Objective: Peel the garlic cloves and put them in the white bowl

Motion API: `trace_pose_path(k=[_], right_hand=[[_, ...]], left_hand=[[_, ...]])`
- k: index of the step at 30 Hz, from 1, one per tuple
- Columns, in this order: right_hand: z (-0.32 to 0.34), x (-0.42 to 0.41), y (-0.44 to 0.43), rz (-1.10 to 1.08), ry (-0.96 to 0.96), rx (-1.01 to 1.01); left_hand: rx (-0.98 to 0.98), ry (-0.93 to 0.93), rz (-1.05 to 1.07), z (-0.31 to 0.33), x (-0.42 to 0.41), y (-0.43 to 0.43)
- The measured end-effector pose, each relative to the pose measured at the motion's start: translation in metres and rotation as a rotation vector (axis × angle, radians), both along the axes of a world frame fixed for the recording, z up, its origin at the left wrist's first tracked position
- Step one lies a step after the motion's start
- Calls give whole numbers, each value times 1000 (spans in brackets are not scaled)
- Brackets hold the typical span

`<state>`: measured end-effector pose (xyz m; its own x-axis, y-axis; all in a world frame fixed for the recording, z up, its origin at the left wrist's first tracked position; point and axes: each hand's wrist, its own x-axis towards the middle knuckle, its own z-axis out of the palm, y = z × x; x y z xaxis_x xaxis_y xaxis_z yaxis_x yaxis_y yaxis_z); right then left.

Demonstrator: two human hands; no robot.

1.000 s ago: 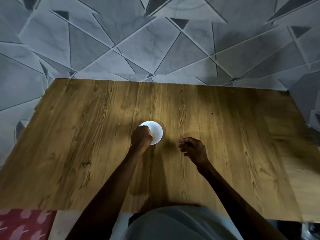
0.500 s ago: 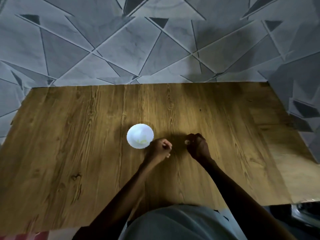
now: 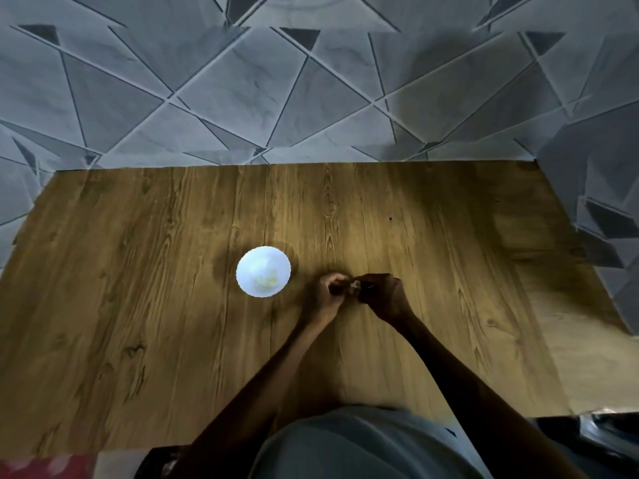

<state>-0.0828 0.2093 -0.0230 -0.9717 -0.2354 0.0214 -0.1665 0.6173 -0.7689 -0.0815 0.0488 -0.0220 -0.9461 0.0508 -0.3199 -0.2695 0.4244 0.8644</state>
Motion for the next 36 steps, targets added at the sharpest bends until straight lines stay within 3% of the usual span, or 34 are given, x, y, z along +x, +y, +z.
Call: trace_pose_path(k=[12, 22, 27, 29, 31, 36], right_hand=[[7, -5, 9, -118, -213, -112], [3, -20, 0, -63, -173, 259], [11, -6, -1, -136, 27, 254], [19, 3, -1, -59, 106, 173], [22, 11, -1, 44, 68, 50], [14, 29, -3, -29, -14, -74]], left_hand=[[-148, 44, 61, 3, 0, 14], [-141, -107, 120, -3, 2, 2], [80, -281, 228, -2, 8, -5], [292, -382, 310, 6, 11, -5], [520, -462, 365, 14, 16, -3], [633, -579, 385, 18, 32, 2]])
